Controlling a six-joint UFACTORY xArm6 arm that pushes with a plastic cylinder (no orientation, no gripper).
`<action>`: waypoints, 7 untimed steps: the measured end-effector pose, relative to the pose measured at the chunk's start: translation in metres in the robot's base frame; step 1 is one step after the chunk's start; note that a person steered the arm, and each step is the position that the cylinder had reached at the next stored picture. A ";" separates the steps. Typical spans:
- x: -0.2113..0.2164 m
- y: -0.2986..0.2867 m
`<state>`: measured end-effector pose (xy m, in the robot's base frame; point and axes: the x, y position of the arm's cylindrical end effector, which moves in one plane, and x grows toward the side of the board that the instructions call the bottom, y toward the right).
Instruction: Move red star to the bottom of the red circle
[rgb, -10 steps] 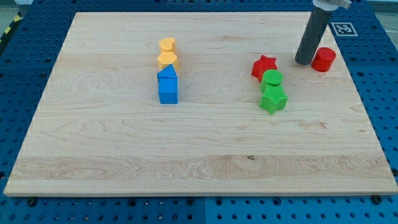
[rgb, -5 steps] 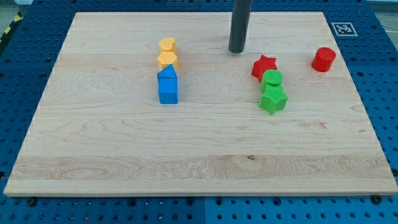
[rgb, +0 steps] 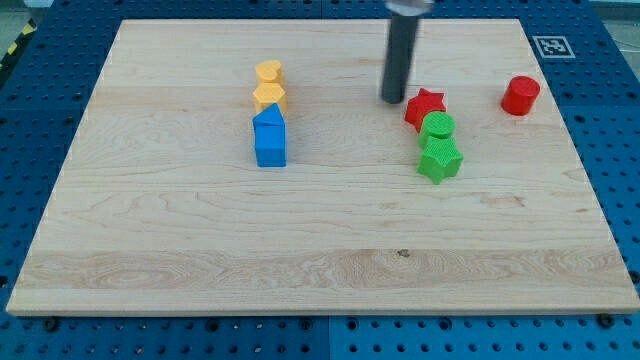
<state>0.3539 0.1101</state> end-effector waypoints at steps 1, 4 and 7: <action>0.025 0.009; 0.047 0.009; 0.048 0.080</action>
<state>0.4017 0.1896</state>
